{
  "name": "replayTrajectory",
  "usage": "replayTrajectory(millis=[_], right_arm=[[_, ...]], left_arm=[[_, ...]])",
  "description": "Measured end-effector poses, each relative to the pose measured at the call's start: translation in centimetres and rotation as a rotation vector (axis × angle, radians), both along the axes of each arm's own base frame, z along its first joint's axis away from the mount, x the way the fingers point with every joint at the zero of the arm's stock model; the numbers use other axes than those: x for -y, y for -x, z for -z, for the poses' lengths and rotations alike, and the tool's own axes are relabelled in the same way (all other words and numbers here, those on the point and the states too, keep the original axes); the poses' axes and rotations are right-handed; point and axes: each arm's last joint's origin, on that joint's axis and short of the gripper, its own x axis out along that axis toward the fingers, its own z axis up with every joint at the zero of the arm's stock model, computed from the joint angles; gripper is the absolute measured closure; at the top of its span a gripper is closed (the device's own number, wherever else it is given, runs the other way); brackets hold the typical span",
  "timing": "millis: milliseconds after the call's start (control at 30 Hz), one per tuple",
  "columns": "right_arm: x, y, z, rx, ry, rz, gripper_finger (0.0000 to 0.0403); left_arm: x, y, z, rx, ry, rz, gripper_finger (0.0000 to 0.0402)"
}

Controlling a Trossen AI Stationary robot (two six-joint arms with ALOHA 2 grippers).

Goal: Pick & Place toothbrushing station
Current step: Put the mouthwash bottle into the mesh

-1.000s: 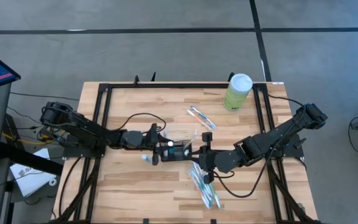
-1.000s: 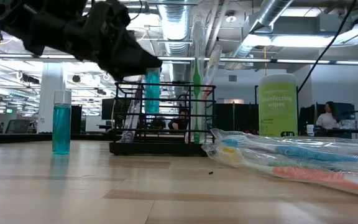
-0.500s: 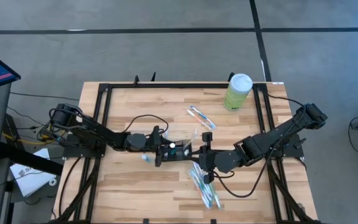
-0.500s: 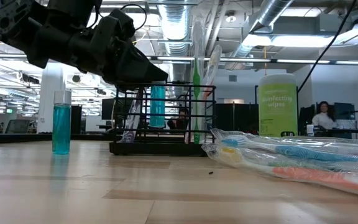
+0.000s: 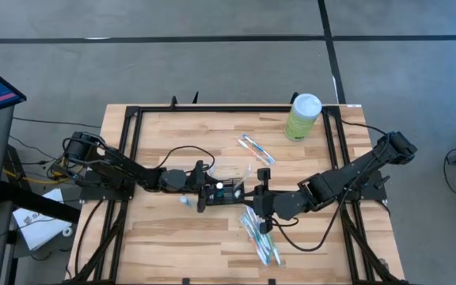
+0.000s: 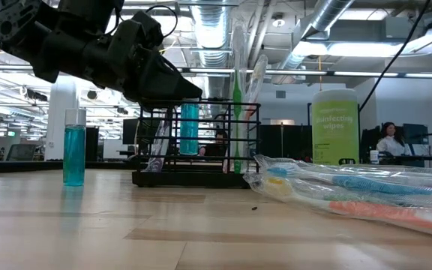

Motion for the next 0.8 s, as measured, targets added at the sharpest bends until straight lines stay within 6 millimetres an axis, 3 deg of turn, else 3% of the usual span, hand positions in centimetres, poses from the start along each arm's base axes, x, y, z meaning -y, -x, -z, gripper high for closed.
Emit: replayTrajectory(millis=[500,800], right_arm=[[0.0,0.0,0.1,-0.006,0.003,0.000,0.0349],[0.0,0.0,0.1,-0.006,0.003,0.000,0.0349]], left_arm=[[0.0,0.0,-0.1,0.002,-0.003,0.001,0.0288],[0.5,1.0,-3.5,0.123,-0.003,0.032,0.0289]])
